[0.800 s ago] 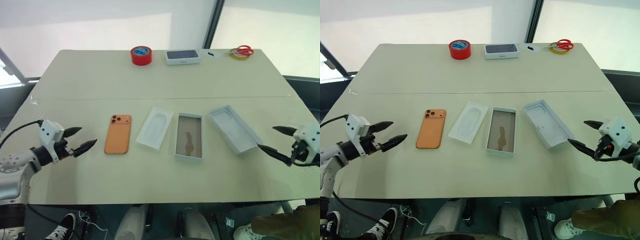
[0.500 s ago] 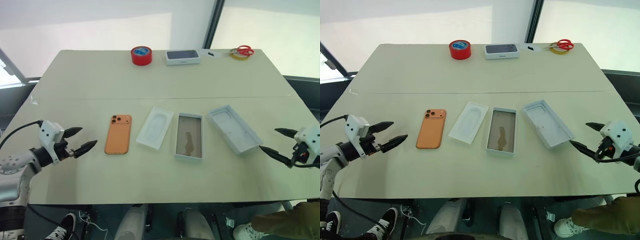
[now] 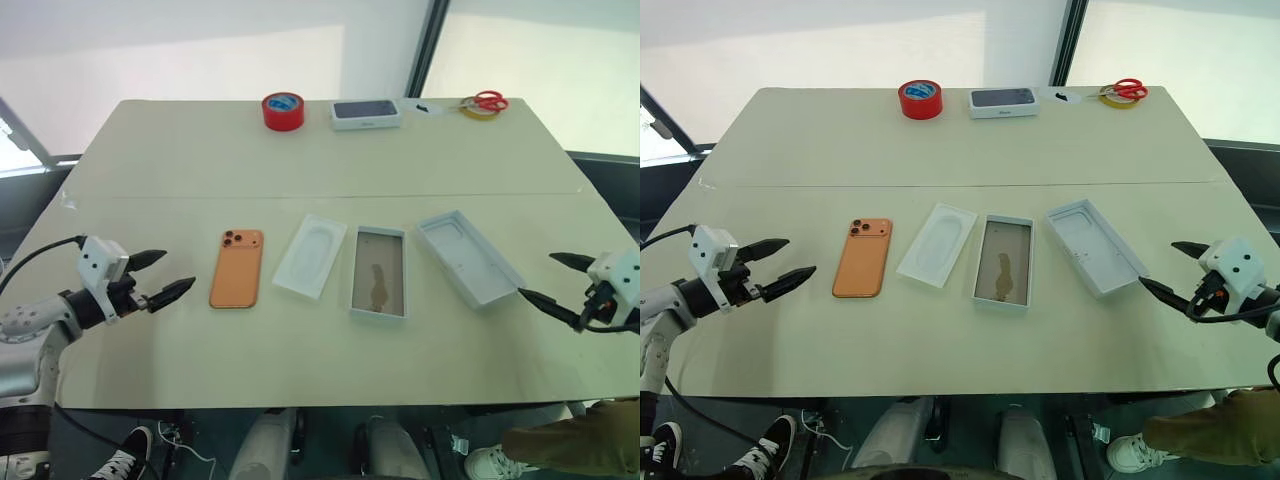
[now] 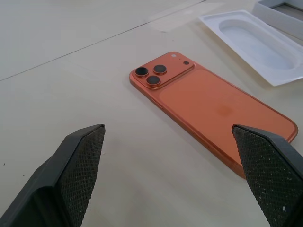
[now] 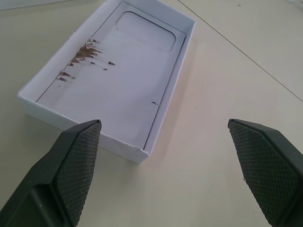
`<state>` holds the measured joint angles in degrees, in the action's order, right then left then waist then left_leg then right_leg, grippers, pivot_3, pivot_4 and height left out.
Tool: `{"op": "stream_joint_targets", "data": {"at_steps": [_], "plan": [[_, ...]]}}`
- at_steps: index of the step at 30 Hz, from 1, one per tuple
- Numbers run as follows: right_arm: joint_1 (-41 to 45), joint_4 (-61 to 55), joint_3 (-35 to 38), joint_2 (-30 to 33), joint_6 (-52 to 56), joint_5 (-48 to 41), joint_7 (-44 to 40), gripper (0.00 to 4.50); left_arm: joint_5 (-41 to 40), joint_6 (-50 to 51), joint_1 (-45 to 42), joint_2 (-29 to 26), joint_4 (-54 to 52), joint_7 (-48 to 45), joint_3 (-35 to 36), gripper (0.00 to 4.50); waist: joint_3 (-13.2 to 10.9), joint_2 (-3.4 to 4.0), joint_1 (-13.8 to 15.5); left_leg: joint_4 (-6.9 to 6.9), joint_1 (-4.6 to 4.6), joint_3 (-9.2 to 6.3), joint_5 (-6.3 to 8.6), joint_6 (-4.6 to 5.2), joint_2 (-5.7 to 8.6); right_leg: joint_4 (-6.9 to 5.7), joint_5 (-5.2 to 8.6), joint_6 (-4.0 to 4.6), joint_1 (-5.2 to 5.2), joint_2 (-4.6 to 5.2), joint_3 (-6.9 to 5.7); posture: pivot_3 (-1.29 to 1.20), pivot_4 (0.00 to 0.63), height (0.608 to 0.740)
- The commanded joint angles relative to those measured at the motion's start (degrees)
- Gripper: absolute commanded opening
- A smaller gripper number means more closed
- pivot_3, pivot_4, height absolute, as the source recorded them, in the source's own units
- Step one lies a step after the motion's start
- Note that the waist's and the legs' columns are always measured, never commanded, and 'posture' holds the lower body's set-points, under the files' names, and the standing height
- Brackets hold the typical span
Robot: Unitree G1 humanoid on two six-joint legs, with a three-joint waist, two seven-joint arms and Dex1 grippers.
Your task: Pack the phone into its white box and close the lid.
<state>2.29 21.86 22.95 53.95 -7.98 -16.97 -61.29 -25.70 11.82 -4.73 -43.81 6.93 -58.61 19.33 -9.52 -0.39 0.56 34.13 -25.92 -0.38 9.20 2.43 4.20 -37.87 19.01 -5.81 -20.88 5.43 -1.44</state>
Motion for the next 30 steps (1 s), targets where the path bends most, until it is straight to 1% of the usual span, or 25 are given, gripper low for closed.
{"op": "stream_joint_targets", "data": {"at_steps": [1, 4, 6, 8, 10, 14, 17, 19, 21, 23, 25, 27, 30], "plan": [[0.41, -0.48, 0.43, 0.21, -0.79, -0.29, 0.09, 4.49, -1.11, -0.6, -1.1, -0.58, 0.19, 0.3, 2.2, 4.5, 0.0, 0.0, 0.01, 0.0, 0.0, 0.0, 0.0, 0.0, 0.0, 0.0, 0.0, 0.0, 0.0, 0.0, 0.0, 0.0, 0.15, 0.738], [1.02, -1.08, -0.11, 0.19, -0.68, -0.19, 0.12, 4.49, -0.42, -0.14, -1.68, -0.44, 0.04, 1.41, 1.37, 4.5, 0.0, 0.0, 0.02, 0.0, 0.0, 0.0, 0.0, 0.0, 0.0, 0.0, 0.0, 0.0, 0.0, 0.0, 0.0, 0.0, 0.15, 0.738], [1.69, -2.72, -0.86, 0.09, -0.04, -0.4, 0.16, 4.49, 1.68, 0.05, -2.25, -0.4, -0.67, 3.58, -0.18, 4.5, 0.0, 0.0, 0.02, 0.0, 0.0, 0.0, 0.0, 0.0, 0.0, 0.0, 0.0, -0.01, 0.0, 0.0, 0.0, 0.0, 0.15, 0.738], [2.73, -5.6, -2.01, -0.12, 1.08, -1.0, 0.21, 4.49, -1.04, 5.99, -3.4, 0.05, -3.38, 4.94, -0.89, 4.5, 0.0, 0.0, 0.02, 0.0, 0.0, 0.0, 0.0, 0.0, 0.0, 0.0, -0.01, -0.02, 0.0, 0.0, 0.0, 0.0, 0.15, 0.738], [4.07, -9.76, -3.47, -0.7, 3.34, -2.16, 0.33, 4.49, -1.75, 9.51, -4.84, 0.39, -5.46, 5.85, -2.25, 4.5, 0.0, 0.0, 0.0, 0.0, 0.0, 0.0, 0.0, 0.0, 0.0, -0.01, -0.03, -0.06, 0.0, 0.0, 0.0, 0.0, 0.15, 0.738], [8.06, -18.42, -8.31, -2.61, 6.97, -2.15, 1.34, 4.49, -4.42, 20.0, -10.21, 1.99, -8.5, 7.33, -7.0, 4.5, 0.0, 0.0, 0.1, 0.0, 0.0, 0.0, 0.0, 0.0, 0.0, -0.01, -0.07, -0.14, -0.01, -0.02, 0.0, 0.0, 0.15, 0.738], [12.06, -21.93, -12.55, -4.53, 8.6, -0.97, 2.2, 4.49, -5.46, 26.73, -15.62, 4.97, -8.41, 9.83, -10.15, 4.5, -0.01, -0.02, 0.19, 0.03, -0.01, 0.0, -0.01, 0.0, 0.01, -0.02, -0.09, -0.17, 0.0, -0.02, -0.01, 0.0, 0.15, 0.738], [13.95, -23.99, -14.46, -5.89, 10.61, -1.62, 2.67, 4.49, -4.84, 29.31, -18.63, 7.26, -7.17, 12.55, -11.35, 4.5, -0.03, -0.06, 0.21, 0.05, -0.02, 0.0, -0.02, 0.0, 0.02, -0.02, -0.1, -0.19, 0.01, -0.03, -0.01, 0.0, 0.15, 0.738], [15.38, -26.01, -16.76, -7.45, 11.66, -1.39, 3.07, 4.49, -3.97, 30.49, -21.04, 10.5, -6.86, 15.13, -13.38, 4.5, -0.03, -0.07, 0.19, 0.05, -0.02, 0.0, -0.09, 0.1, 0.02, -0.03, -0.11, -0.2, 0.0, -0.05, -0.01, 0.0, 0.15, 0.738], [16.09, -27.43, -18.65, -8.75, 12.15, -0.78, 3.48, 4.49, -3.7, 33.74, -23.12, 13.76, -6.87, 18.52, -15.06, 4.5, -0.03, -0.07, 0.2, 0.07, -0.02, -0.01, -0.11, 0.12, 0.02, -0.03, -0.11, -0.21, 0.04, -0.06, -0.02, 0.0, 0.15, 0.738], [16.41, -27.83, -19.59, -9.62, 12.57, -0.41, 4.02, 4.49, -5.33, 37.7, -24.21, 15.81, -6.53, 19.06, -15.64, 4.5, -0.03, -0.09, 0.2, 0.11, -0.02, 0.0, -0.11, 0.12, 0.02, -0.04, -0.11, -0.21, 0.07, -0.06, -0.02, 0.0, 0.15, 0.738], [16.45, -27.83, -20.0, -10.13, 12.56, -0.02, 4.38, 4.49, -5.92, 39.61, -24.49, 17.4, -6.45, 19.78, -15.78, 4.5, -0.03, -0.1, 0.15, 0.13, -0.02, 0.0, -0.11, 0.12, 0.02, -0.06, -0.11, -0.21, 0.08, -0.08, -0.02, 0.0, 0.15, 0.738], [16.36, -28.67, -20.72, -11.04, 12.76, 0.15, 5.06, 4.49, -4.82, 40.74, -24.97, 21.91, -5.77, 24.22, -16.48, 4.5, -0.04, -0.11, 0.16, 0.12, -0.01, -0.01, -0.13, 0.1, 0.02, -0.1, -0.11, -0.21, 0.08, -0.09, -0.02, 0.0, 0.15, 0.738]]}}
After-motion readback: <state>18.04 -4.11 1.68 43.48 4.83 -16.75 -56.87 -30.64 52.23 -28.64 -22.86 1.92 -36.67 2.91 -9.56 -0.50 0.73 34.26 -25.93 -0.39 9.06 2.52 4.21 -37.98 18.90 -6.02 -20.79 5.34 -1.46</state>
